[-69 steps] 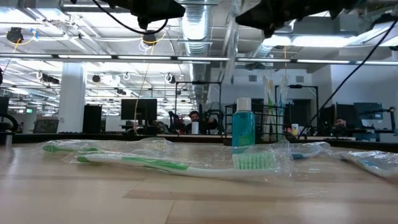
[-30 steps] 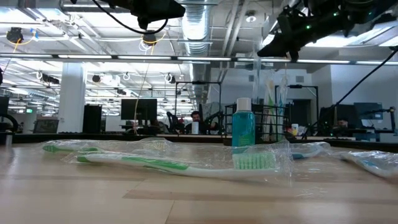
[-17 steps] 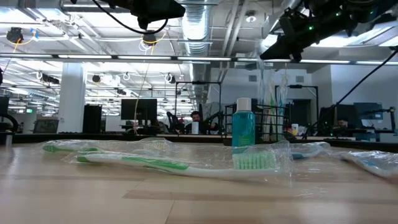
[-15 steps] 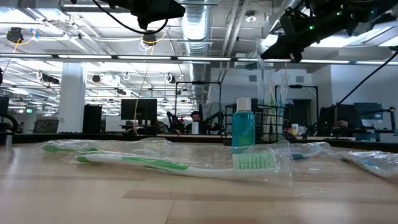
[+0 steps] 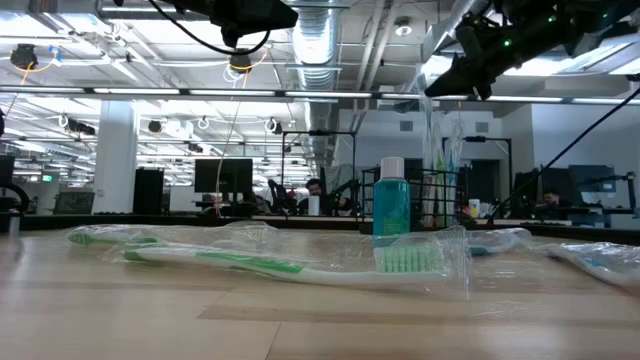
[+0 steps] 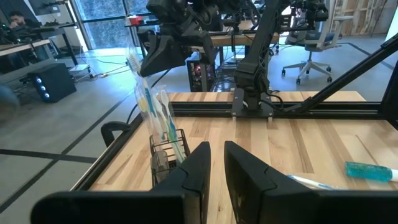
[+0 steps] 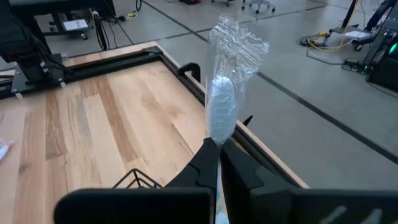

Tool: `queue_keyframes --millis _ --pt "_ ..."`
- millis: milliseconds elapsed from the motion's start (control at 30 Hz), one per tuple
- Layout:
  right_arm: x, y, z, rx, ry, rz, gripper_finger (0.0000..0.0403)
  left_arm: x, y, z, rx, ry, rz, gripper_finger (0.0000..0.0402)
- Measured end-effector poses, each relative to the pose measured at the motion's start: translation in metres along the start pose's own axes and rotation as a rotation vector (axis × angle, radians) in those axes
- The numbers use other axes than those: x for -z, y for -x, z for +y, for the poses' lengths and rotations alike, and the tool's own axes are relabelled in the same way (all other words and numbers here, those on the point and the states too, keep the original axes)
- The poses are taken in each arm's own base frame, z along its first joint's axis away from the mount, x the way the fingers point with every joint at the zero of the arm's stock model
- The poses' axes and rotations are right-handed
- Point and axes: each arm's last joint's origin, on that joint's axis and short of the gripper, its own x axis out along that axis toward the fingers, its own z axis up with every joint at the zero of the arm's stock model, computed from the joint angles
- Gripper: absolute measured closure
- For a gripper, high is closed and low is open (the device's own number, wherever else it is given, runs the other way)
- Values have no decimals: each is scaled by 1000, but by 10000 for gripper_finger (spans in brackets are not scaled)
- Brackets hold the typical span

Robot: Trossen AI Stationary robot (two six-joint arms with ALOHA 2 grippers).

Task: Pick & Place toothbrushing station
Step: Put the blue toothbrush into the mesh organizer

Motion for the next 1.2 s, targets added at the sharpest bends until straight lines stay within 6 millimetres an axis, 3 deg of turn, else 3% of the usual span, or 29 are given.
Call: queue_keyframes --millis 167,367,667,1200 --pt "2 0 0 1 1 -12 403 0 0 0 0 0 0 362" --pt "28 -6 -3 16 -24 -52 403 0 0 -1 12 -1 -1 362" --pt "48 -8 -12 8 -69 -62 403 0 0 -1 12 -1 -1 362" --pt "63 -10 -13 0 -93 -76 403 0 0 -1 12 -1 -1 362"
